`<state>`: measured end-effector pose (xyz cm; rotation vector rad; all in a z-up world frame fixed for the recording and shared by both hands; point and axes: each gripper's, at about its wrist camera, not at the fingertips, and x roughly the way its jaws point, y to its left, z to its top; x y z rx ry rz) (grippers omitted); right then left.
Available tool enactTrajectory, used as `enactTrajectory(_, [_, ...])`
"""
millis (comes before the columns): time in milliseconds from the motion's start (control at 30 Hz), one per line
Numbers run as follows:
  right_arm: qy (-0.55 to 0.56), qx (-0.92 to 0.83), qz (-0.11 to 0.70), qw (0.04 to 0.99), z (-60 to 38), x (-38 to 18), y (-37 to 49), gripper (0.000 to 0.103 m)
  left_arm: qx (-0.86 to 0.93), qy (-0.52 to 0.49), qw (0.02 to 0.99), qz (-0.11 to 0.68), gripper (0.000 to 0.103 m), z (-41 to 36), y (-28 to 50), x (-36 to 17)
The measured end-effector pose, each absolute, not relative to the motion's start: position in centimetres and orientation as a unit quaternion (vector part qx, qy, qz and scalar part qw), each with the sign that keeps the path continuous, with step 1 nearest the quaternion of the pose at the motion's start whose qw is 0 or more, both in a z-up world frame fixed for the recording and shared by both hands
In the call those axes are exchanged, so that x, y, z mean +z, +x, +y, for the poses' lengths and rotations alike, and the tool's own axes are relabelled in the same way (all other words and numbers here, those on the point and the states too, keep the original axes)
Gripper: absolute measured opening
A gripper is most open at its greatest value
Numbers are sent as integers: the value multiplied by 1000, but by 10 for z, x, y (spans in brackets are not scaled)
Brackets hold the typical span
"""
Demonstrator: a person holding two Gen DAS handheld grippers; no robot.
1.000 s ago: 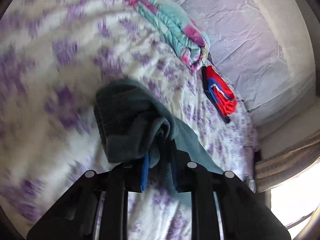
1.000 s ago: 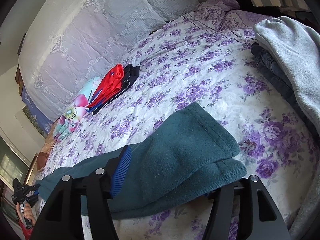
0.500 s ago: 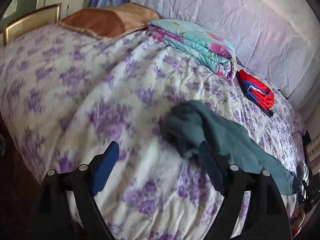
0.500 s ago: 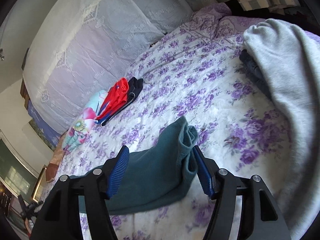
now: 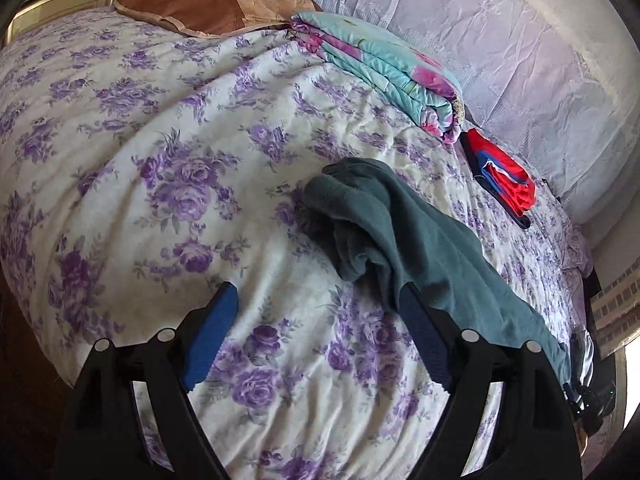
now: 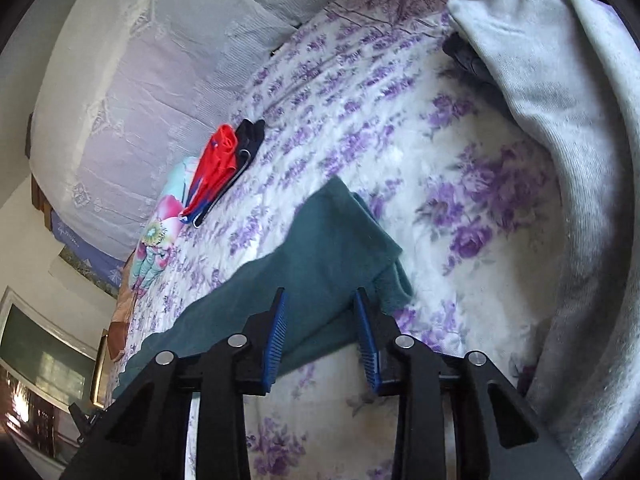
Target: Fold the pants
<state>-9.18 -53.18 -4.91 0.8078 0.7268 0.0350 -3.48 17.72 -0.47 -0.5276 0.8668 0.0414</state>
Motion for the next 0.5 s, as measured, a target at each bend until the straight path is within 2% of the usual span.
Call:
enactTrajectory(267, [380, 4, 369, 848, -526, -56, -79, 31, 2, -266, 869, 417, 83, 172, -33, -7])
enactTrajectory(367, [391, 15, 330, 859, -524, -54, -77, 2, -7, -267, 867, 420, 83, 167, -32, -5])
enactTrajectory(500, [336, 10, 278, 900, -509, -40, -86, 2, -22, -286, 859, 423, 83, 167, -32, 1])
